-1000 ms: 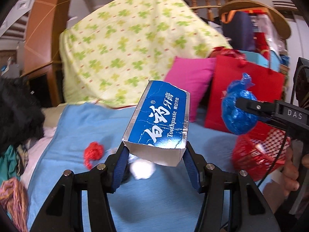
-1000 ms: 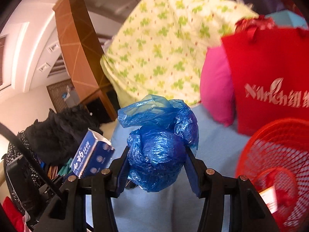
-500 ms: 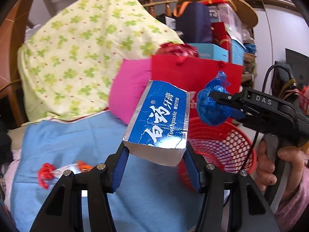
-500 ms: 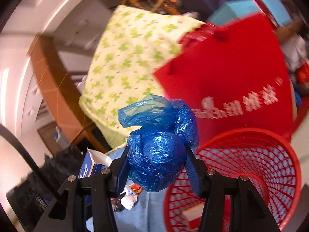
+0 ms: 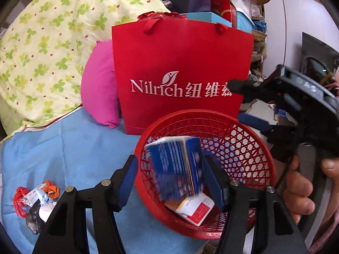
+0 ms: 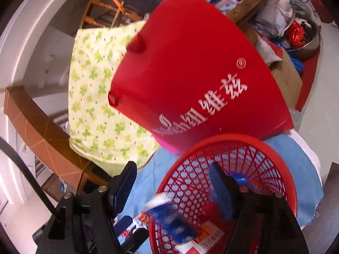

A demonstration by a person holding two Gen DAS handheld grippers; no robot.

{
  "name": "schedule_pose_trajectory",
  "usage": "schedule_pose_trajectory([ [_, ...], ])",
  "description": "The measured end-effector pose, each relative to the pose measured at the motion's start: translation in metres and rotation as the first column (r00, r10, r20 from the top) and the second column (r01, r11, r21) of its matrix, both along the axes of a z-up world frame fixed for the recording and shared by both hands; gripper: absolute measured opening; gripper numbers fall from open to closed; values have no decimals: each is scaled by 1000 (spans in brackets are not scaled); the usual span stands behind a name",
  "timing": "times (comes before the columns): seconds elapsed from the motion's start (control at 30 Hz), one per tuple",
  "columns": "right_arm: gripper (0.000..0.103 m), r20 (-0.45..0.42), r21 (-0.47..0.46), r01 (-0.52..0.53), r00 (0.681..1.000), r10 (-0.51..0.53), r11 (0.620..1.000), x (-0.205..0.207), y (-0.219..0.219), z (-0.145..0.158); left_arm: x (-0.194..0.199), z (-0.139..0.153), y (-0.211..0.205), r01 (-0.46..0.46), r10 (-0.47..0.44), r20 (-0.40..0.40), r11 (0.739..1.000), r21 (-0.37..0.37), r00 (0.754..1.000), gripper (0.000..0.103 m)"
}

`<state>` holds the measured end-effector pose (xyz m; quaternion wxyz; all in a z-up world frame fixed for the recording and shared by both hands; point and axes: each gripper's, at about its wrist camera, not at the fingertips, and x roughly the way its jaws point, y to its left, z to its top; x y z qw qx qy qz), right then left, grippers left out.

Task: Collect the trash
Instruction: 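Carry both items to the red mesh wastebasket and release them inside, then move both tools back over the blanket, right tool approaching the white bag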

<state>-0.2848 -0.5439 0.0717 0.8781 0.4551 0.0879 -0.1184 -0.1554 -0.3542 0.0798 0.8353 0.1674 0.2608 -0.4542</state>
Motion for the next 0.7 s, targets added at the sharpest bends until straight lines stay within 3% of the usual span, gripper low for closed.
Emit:
schedule_pose_trajectory([
  [0.17,74,39,-120,-17,999,22,993,6,22,18,11,2,38,-52,51,-20,997,-58,998,68],
  [0.43,74,98,-320,-120,982,158,940,29,94,43,40,-23,135,-248,246,-55,968,-35,968,68],
  [0.57,74,104,-398,-202,959,262,895,50,139,49,62,-39,201,-386,383,-72,922,-22,921,68],
  [0.7,74,70,-432,-277,938,338,858,74,179,45,83,-51,270,-535,533,-75,845,-17,843,68],
])
